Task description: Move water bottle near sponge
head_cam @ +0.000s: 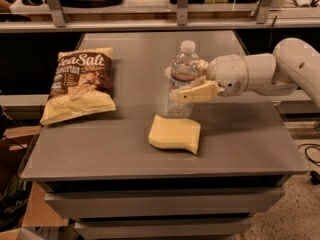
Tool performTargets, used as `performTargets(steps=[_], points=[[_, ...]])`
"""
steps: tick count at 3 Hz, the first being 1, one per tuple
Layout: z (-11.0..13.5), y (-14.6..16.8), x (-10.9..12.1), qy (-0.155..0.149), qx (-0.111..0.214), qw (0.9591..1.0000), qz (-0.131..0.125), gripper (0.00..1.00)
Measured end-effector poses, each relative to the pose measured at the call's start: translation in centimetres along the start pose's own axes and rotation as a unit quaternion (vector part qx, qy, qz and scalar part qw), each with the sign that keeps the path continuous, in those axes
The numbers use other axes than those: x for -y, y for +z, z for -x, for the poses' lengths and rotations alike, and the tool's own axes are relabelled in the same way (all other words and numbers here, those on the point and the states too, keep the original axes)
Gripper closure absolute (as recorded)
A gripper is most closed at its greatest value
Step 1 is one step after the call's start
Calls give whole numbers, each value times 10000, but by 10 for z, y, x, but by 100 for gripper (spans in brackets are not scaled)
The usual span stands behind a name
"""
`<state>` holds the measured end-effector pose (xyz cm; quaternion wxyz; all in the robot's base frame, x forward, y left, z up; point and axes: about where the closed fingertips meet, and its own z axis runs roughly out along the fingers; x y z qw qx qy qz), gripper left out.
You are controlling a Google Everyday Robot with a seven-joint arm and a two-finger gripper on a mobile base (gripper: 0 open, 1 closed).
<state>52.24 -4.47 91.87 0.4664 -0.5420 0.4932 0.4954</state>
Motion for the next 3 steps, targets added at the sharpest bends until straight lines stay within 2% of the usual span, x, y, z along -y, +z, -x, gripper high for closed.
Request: performTargets(steps=[1,3], points=[[1,-2,0,-1,25,10000,49,0],[7,-17,2,-76,29,10000,-22,0]])
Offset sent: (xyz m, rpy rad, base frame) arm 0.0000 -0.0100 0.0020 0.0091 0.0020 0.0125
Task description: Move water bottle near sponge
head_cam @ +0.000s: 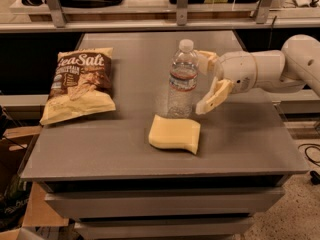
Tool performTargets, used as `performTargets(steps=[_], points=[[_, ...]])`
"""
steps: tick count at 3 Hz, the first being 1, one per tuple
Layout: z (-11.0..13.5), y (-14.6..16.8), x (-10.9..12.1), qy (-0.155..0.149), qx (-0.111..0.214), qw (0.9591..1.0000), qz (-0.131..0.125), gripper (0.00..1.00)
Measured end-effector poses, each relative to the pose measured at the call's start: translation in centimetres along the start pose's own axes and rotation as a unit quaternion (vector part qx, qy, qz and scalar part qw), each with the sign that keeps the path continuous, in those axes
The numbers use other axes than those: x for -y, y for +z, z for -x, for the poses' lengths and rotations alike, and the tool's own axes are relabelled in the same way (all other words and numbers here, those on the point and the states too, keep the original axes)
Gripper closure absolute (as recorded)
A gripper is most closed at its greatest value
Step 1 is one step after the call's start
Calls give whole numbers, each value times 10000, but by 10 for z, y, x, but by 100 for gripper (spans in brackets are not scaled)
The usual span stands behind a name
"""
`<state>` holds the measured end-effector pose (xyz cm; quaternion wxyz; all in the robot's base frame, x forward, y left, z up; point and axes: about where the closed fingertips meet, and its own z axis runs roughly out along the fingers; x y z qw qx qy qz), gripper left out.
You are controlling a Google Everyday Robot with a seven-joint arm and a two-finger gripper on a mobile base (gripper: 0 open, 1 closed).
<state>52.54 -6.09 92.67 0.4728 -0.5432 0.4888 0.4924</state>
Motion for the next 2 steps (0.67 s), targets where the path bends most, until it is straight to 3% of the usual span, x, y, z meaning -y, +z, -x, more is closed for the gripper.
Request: performTargets(steps=[1,2], points=[[4,-33,7,40,-38,10000,41,0],[5,-35,7,27,-40,10000,44,0]])
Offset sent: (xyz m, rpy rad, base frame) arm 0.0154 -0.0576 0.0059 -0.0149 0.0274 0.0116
